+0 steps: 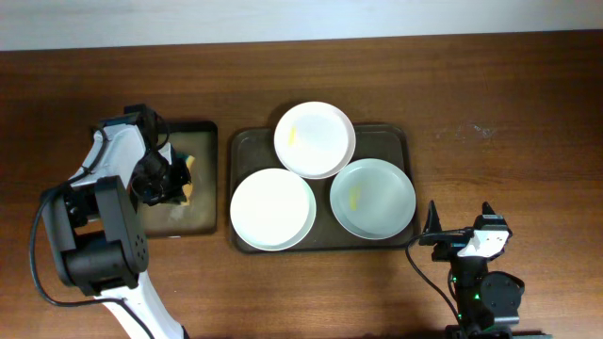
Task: Clean dirty plates on tray and stack at the side
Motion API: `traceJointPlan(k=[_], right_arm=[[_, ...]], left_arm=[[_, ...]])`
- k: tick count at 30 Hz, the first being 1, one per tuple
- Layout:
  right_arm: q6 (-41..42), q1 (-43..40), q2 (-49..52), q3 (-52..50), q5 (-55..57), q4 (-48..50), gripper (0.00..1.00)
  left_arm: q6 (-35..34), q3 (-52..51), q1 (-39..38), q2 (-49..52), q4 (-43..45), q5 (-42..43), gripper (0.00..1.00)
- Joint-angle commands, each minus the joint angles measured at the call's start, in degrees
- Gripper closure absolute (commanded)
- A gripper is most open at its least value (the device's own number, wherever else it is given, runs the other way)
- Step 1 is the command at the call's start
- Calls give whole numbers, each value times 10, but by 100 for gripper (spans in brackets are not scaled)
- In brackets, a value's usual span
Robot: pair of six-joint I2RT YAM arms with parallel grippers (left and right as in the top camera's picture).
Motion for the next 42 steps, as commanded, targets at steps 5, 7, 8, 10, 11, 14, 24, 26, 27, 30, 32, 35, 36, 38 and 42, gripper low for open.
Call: traceJointPlan(k=[5, 7, 8, 10, 11, 14, 24, 26, 27, 30, 32, 35, 36, 38, 42], right_arm=[[1, 2, -2, -5, 7, -2, 2], [1, 2, -2, -5, 7, -2, 2], [1, 2, -2, -5, 7, -2, 2], [1, 2, -2, -5, 7, -2, 2], [1, 2, -2, -5, 7, -2, 2], [1, 2, -2, -5, 7, -2, 2], [1, 2, -2, -5, 7, -2, 2], [1, 2, -2, -5, 7, -2, 2], [1, 2, -2, -5, 7, -2, 2], [1, 2, -2, -5, 7, -2, 1], [1, 2, -2, -5, 7, -2, 2], [1, 2, -2, -5, 7, -2, 2], [1, 2, -2, -5, 7, -2, 2], [1, 2, -2, -5, 7, -2, 2], [1, 2, -2, -5, 7, -2, 2]], left_arm=[[3, 5, 0, 11, 90, -3, 1], [4, 5, 0, 11, 109, -3, 1], [3, 5, 0, 11, 115, -3, 1], [3, 5, 0, 11, 122, -3, 1], [4, 5, 0, 11, 122, -3, 7], [4, 5, 0, 11, 119, -3, 74], [3, 5, 0, 11, 128, -3, 1], [3, 5, 0, 11, 143, -3, 1], [3, 5, 0, 11, 150, -3, 1], [3, 5, 0, 11, 177, -3, 1], [3, 5, 0, 11, 197, -2, 1], [3, 5, 0, 11, 214, -3, 0], [3, 5, 0, 11, 219, -3, 0], [3, 5, 0, 11, 225, -2, 0], [4, 5, 1, 16, 230, -2, 8]])
